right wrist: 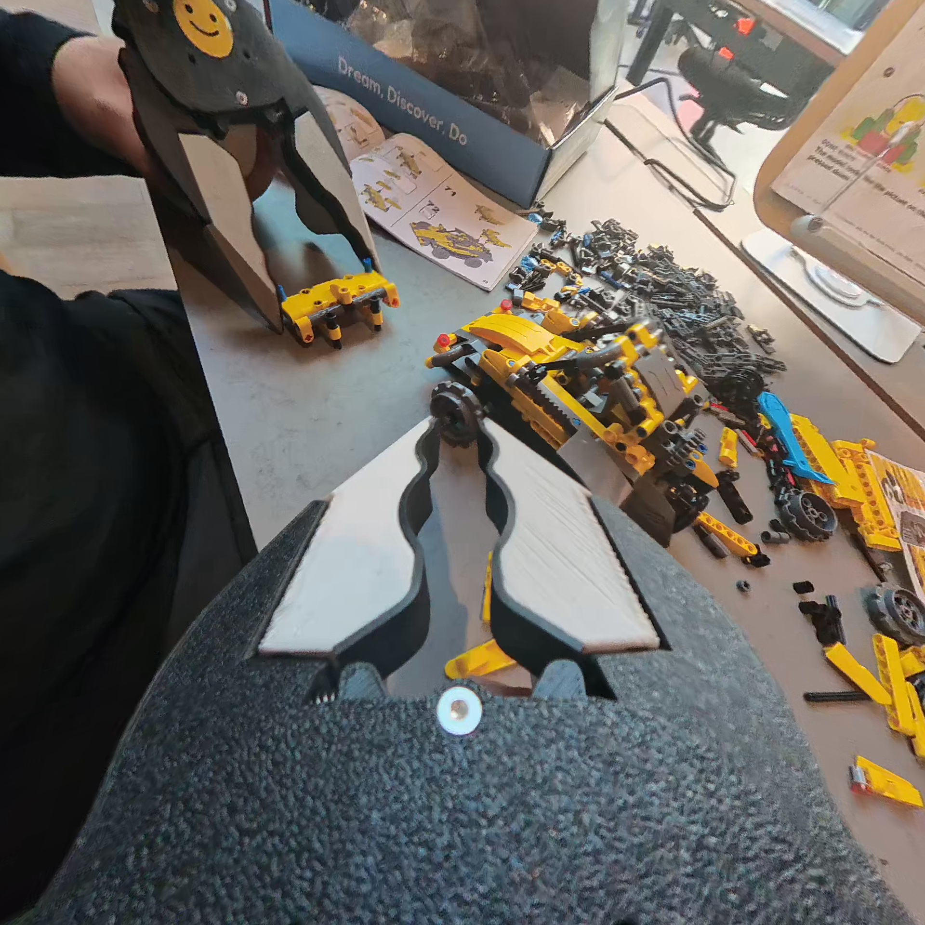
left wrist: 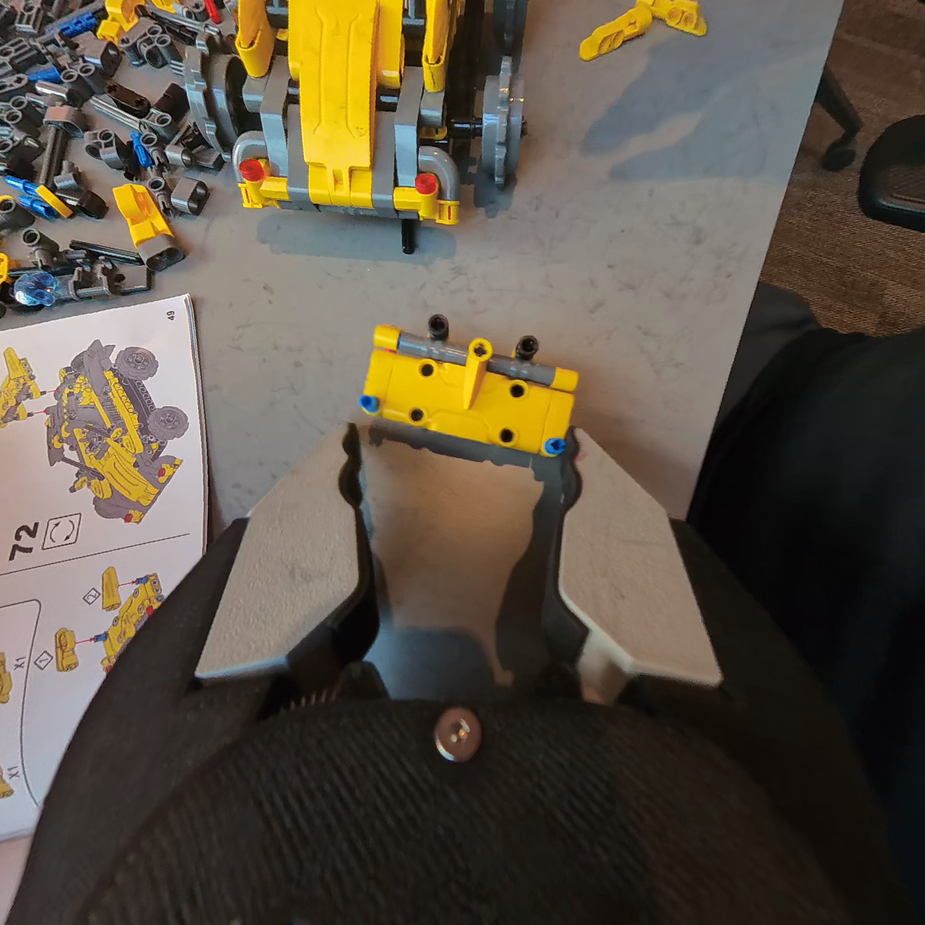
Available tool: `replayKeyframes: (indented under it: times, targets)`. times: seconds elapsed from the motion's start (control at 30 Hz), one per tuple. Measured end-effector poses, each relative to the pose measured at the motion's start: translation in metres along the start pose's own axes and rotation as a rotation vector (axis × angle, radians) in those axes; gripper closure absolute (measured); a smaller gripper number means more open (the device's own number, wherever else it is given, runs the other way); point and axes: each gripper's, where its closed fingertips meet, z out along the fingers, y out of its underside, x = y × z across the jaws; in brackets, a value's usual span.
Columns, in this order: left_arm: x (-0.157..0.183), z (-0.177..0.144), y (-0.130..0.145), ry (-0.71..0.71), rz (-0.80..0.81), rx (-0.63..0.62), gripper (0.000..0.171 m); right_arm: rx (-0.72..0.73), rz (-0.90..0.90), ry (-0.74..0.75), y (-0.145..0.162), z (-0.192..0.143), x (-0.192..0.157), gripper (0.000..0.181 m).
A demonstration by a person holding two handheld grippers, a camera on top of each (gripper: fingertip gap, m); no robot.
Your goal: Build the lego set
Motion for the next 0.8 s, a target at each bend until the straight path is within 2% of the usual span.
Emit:
replayKeyframes:
  times: [0.07, 0.17, 0.27, 0.57, 0.7, 0.8]
  targets:
    - [0.001, -0.001, -0.001, 0.018, 0.014, 0.010, 0.118, 0.028, 0.004, 0.035, -0.001, -0.004, 0.007, 0.164]
    - [0.002, -0.002, -0.001, 0.039, 0.026, 0.012, 0.122, 0.051, -0.003, 0.060, -0.002, -0.009, 0.011, 0.164]
    - [0.002, -0.002, 0.000, 0.050, 0.036, 0.012, 0.122, 0.046, -0.006, 0.066, 0.001, -0.009, 0.012, 0.164]
    - [-0.003, -0.007, 0.004, 0.074, 0.025, 0.006, 0.103, -0.006, -0.032, 0.043, 0.014, -0.004, 0.013, 0.164]
    - [0.003, -0.010, 0.007, 0.075, 0.023, 0.010, 0.095, -0.198, -0.048, 0.125, 0.052, -0.024, 0.043, 0.170]
    - [0.003, -0.012, 0.010, 0.044, 0.037, 0.002, 0.094, -0.228, 0.098, 0.106, 0.069, -0.042, 0.052, 0.159]
